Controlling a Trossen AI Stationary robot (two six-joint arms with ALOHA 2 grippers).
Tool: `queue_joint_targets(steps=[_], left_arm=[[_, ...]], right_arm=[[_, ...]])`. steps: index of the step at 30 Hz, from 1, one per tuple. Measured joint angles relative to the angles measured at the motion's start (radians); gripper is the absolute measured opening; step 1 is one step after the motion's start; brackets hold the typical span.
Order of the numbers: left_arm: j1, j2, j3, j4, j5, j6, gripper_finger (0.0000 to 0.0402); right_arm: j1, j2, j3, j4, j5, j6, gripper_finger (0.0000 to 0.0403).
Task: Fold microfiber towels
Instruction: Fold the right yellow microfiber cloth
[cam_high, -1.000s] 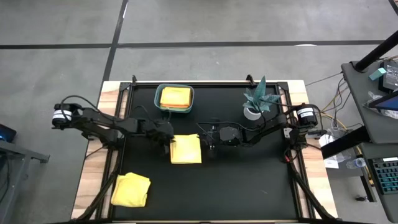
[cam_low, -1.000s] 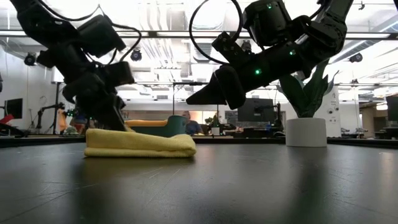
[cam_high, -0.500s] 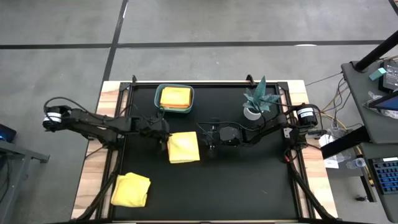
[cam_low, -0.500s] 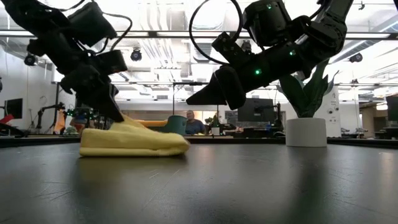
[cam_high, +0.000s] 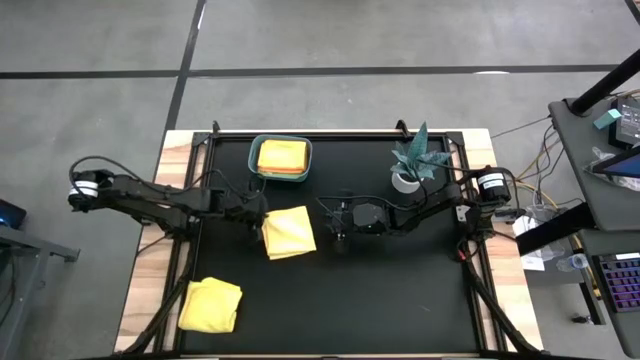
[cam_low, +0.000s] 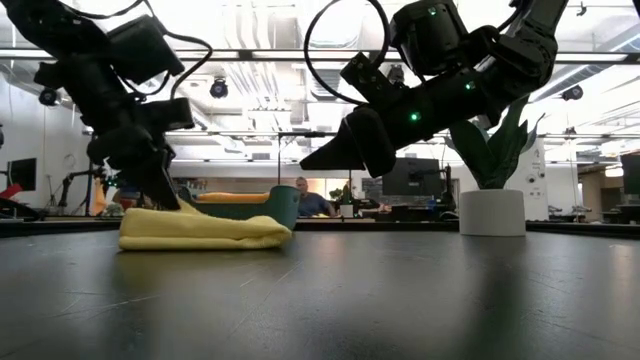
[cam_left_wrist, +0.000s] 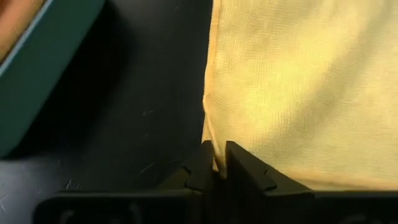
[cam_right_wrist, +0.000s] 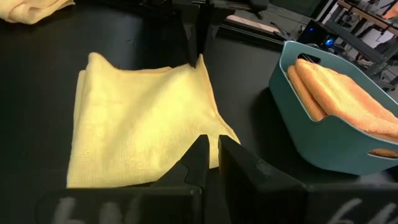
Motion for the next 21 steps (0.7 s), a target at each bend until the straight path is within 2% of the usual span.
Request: queue_joint_targets(steps=[6,9,11,16,21], left_arm=[[0.0,0.0,0.022,-0.066,-0.005,-0.001,0.0109],[0.0,-0.008,0.065,-0.18,-0.004,-0.001,0.0143],[-0.003,-0.016,0.104,-0.251,0.037,-0.001,0.0157],[-0.063,-0.022,0.12,-0.237,0.243,-0.033,0.0155],[-0.184,0.017,0.117,-0.166,0.261,-0.149,0.0125]], right_arm=[[0.0,0.0,0.0,-0.001,0.0,0.0,0.0028],[0.0,0.0,0.0,-0.002,0.0,0.0,0.0028],[0.0,0.0,0.0,-0.002,0.0,0.0,0.0028],[0.0,0.0,0.0,0.0,0.0,-0.007,0.0028],[0.0,0.0,0.0,0.001,0.0,-0.019,0.0028]])
